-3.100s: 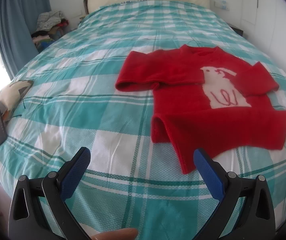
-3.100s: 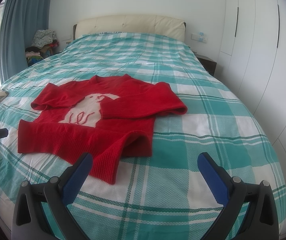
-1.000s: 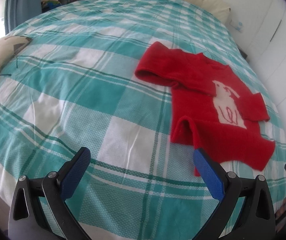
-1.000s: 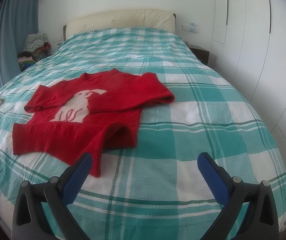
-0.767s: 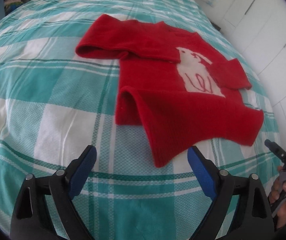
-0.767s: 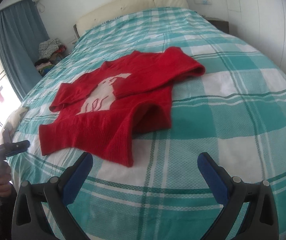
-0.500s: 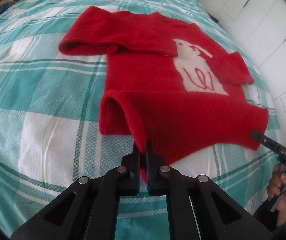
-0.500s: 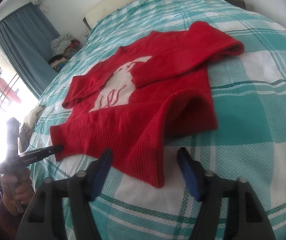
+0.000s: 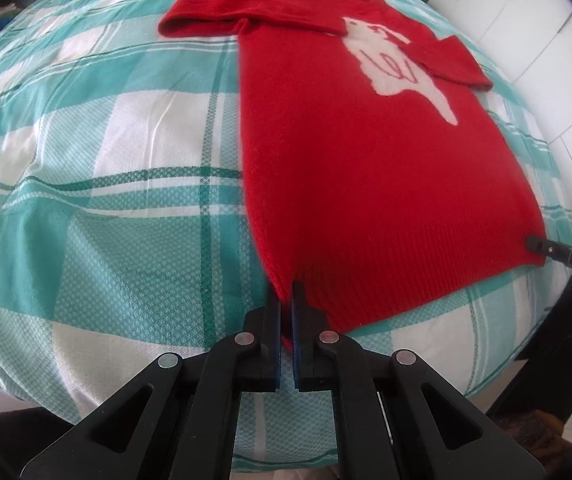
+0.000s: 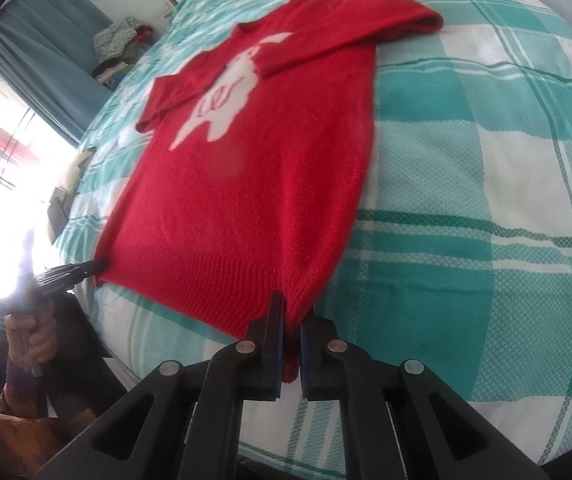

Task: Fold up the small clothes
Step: 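Grasp the sweater hem with both grippers, pull it straight, then release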

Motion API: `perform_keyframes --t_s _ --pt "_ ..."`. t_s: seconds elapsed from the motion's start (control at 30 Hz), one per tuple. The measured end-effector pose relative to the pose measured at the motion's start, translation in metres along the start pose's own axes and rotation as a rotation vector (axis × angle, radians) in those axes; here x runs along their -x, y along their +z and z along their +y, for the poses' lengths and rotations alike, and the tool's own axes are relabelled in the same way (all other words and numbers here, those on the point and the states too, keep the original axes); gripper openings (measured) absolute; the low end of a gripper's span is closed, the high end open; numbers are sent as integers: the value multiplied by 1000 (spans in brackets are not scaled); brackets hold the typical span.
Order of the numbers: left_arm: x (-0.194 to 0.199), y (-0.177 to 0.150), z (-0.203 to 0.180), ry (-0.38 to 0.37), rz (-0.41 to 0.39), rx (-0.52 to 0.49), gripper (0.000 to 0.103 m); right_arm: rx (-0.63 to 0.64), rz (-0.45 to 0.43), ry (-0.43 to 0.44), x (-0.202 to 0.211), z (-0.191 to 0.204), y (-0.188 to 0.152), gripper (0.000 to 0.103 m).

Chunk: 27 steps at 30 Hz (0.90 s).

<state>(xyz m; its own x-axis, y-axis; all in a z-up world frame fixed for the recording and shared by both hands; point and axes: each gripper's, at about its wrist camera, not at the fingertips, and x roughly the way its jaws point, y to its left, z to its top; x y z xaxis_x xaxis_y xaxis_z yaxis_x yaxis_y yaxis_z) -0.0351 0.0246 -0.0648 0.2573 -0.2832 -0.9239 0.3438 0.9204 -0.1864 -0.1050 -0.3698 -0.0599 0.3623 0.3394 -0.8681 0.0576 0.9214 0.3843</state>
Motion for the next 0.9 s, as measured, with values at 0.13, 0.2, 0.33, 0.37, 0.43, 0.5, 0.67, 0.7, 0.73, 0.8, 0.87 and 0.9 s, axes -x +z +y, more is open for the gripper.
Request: perform_keyframes --t_s 0.13,0.2,0.33,0.37,0.43,0.5,0.67,0.7,0.73,0.8,0.87,0.9 --pt "-2 -3 0 24 -6 -13 2 6 -15 -49 -10 2 -2 5" --pt "-7 -3 2 21 2 -2 2 5 -19 -50 -15 1 -1 5" --pt "-12 -2 0 30 2 -2 2 -13 -36 -24 -19 -5 -4 5" --pt "-14 -3 -2 38 1 -6 2 -17 -41 -16 -19 -8 -7 5" --pt "-16 -2 -6 55 -1 -18 2 -23 -43 -6 -19 -11 -8 5" --pt "-17 -3 -9 70 -7 -30 3 -23 -45 -4 -17 -11 -9 5" --pt "-15 -5 -9 68 -24 -28 5 -4 -57 -17 -16 -6 -10 5" --pt "-15 -5 -9 64 -29 -26 5 -2 -61 -19 -16 -5 -10 5" --pt "-13 -6 -8 61 -35 -26 5 -1 -66 -18 -14 -5 -12 5" --pt "-9 -9 -9 63 -47 -32 6 4 -76 -16 -11 -4 -14 7" --pt "-6 -11 -11 77 -60 -37 11 15 -80 -10 -9 -2 -16 13" --pt "-3 -13 -11 85 -68 -36 17 22 -82 -15 -9 -1 -17 14"
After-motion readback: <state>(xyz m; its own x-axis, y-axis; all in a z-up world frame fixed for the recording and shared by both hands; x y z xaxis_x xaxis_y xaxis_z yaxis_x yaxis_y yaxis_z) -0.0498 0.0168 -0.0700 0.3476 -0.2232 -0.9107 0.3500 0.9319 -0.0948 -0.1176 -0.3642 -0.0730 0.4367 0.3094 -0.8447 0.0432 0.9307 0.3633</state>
